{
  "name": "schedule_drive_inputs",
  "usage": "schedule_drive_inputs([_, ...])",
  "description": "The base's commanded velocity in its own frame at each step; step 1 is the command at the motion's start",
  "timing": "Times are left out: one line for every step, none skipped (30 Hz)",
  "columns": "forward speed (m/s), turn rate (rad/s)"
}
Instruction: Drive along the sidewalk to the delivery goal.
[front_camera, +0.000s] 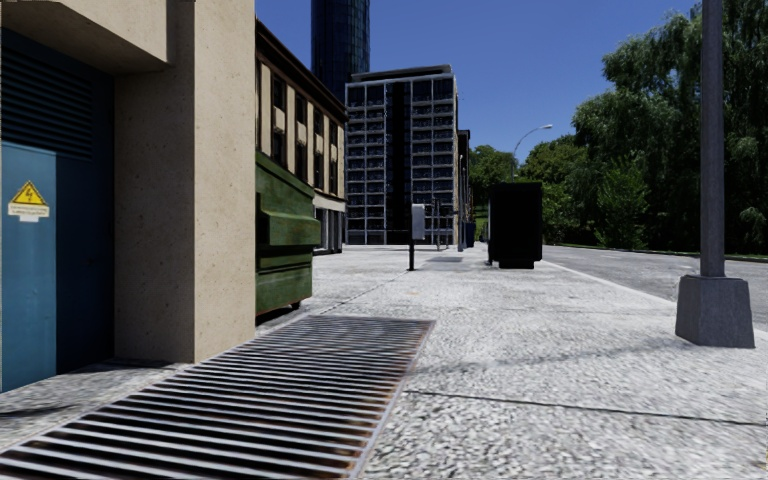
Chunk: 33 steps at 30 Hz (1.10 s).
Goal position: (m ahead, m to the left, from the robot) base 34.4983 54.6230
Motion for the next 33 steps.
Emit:
schedule_drive_inputs([2.0,0.0])
schedule_drive_inputs([2.0,0.0])
schedule_drive_inputs([2.0,0.0])
schedule_drive_inputs([2.0,0.0])
schedule_drive_inputs([2.0,0.0])
schedule_drive_inputs([2.0,0.0])
schedule_drive_inputs([2.0,0.0])
schedule_drive_inputs([2.0,0.0])
schedule_drive_inputs([2.0,0.0])
schedule_drive_inputs([2.0,0.0])
schedule_drive_inputs([2.0,0.0])
schedule_drive_inputs([2.0,0.0])
schedule_drive_inputs([2.0,0.0])
schedule_drive_inputs([2.0,0.0])
schedule_drive_inputs([2.0,0.0])
schedule_drive_inputs([2.0,0.0])
schedule_drive_inputs([2.0,0.0])
schedule_drive_inputs([2.0,0.0])
schedule_drive_inputs([2.0,0.0])
schedule_drive_inputs([2.0,0.0])
schedule_drive_inputs([2.0,0.0])
schedule_drive_inputs([2.0,0.0])
schedule_drive_inputs([2.0,0.0])
schedule_drive_inputs([2.0,0.0])
schedule_drive_inputs([2.0,0.0])
schedule_drive_inputs([2.0,0.0])
schedule_drive_inputs([2.0,0.0])
schedule_drive_inputs([2.0,0.0])
schedule_drive_inputs([2.0,0.0])
schedule_drive_inputs([2.0,0.0])
schedule_drive_inputs([2.0,0.0])
schedule_drive_inputs([2.0,0.0])
schedule_drive_inputs([2.0,0.0])
